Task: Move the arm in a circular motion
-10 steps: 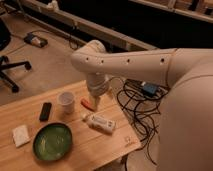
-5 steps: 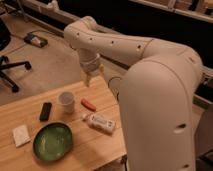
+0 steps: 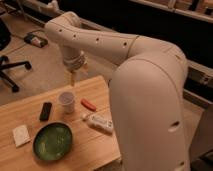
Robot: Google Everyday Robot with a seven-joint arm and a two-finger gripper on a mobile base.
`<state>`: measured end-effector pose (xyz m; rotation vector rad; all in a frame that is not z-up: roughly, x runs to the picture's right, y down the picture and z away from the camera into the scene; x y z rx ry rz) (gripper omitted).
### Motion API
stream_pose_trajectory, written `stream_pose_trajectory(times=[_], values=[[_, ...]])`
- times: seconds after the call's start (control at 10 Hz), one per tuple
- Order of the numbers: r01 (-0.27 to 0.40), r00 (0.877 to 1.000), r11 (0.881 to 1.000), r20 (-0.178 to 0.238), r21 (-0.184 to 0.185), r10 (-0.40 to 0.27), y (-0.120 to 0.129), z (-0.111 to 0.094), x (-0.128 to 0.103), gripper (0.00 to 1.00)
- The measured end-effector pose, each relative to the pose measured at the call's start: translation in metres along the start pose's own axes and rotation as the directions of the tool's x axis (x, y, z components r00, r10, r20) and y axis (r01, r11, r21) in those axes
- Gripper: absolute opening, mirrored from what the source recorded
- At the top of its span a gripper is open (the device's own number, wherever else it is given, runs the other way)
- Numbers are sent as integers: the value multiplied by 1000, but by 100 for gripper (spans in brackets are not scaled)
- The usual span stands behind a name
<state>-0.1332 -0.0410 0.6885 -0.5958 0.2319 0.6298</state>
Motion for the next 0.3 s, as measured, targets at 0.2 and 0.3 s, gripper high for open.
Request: stream_pose_trajectory(times=[0.2,0.3], values=[[81,997,997,-13,-16,-81,41,0,14,65],[89,996,996,-26,-22,-90,64,3,24,65]])
